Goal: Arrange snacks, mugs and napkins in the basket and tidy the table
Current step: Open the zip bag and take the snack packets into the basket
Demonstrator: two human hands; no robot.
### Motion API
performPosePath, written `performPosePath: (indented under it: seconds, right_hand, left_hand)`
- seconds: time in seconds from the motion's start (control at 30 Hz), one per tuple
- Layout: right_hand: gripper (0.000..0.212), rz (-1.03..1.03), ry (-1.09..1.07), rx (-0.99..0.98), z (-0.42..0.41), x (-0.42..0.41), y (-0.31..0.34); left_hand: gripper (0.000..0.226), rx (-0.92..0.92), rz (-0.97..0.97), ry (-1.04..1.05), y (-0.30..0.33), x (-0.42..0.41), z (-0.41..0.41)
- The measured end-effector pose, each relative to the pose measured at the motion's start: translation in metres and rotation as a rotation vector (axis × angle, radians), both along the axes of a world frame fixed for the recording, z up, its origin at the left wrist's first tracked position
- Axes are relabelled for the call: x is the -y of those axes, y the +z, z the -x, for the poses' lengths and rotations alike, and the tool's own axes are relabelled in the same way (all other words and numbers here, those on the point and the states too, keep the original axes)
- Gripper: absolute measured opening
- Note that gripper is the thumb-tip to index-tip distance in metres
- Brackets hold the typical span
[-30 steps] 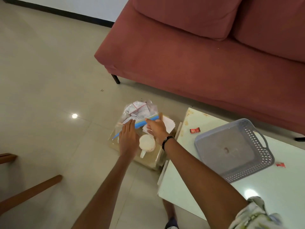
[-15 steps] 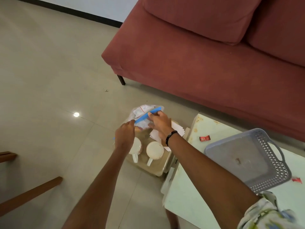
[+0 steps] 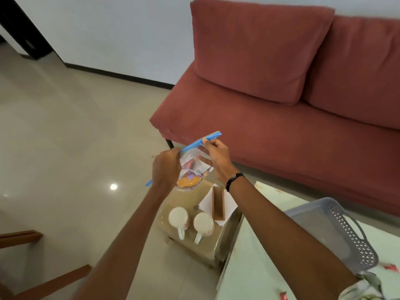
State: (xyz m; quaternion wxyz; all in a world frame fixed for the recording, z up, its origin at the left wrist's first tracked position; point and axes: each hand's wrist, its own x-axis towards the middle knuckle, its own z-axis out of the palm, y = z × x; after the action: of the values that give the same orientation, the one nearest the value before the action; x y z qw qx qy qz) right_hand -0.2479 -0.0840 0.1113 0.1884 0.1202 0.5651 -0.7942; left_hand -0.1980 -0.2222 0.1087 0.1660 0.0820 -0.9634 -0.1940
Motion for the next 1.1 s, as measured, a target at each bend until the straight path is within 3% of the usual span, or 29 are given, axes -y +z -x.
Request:
performPosePath:
  seconds: [0.17, 0.4, 0.53, 0.8, 0.93, 1.1]
  right_hand:
    - [0.019, -0.04, 0.054, -0.07, -0.047, -0.065, 0.035]
    - [0.026, -0.294, 0.128, -0.215, -0.148, -0.182, 0.045]
    - [0.026, -0.381, 0.14, -0.275, -0.204, -0.258, 0.057]
    - [0.018, -0.465, 0.161, -0.353, -0.291, -0.385, 0.063]
    - [0.031, -0.548, 0.183, -0.346, -0.323, -0.424, 0.072]
    - [0.028, -0.657, 0.121, -0.357, -0.347, -0.444, 0.08]
  left_hand:
    - [0.018, -0.012, -0.234, 0.037, 0.048, -0.078, -0.03]
    - [0.021, 0.106, -0.527, 0.11, 0.091, -0.195, -0.097]
    - [0.012, 0.27, -0.771, 0.166, 0.092, -0.268, -0.145]
    - [0.023, 0.527, -1.171, 0.192, 0.087, -0.403, -0.221]
    - [0.028, 0.652, -1.345, 0.125, 0.079, -0.44, -0.245]
    - [0.016, 0.722, -1.506, 0.093, 0.082, -0.468, -0.265]
